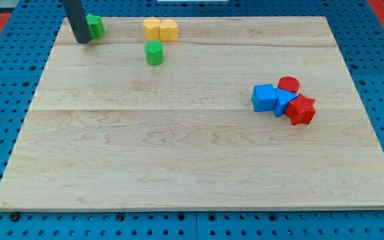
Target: Push the yellow hexagon above the yellow heart
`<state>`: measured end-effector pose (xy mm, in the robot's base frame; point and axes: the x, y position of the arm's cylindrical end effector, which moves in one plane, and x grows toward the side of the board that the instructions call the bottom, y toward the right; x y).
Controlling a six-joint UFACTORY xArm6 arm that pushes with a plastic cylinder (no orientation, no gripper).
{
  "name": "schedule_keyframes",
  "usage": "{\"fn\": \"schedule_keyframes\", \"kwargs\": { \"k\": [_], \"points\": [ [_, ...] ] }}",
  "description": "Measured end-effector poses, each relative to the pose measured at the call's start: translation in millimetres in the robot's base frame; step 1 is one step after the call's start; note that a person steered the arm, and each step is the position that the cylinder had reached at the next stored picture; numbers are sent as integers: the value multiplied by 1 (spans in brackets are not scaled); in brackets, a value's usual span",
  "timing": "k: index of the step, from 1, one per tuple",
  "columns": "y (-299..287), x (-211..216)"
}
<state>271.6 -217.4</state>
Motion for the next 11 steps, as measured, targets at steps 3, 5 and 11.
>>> {"fn": "schedule_keyframes", "kwargs": {
  "k": [3, 5, 11],
  "points": [
    [109, -12],
    [118, -25],
    [65, -80]
  ]
}}
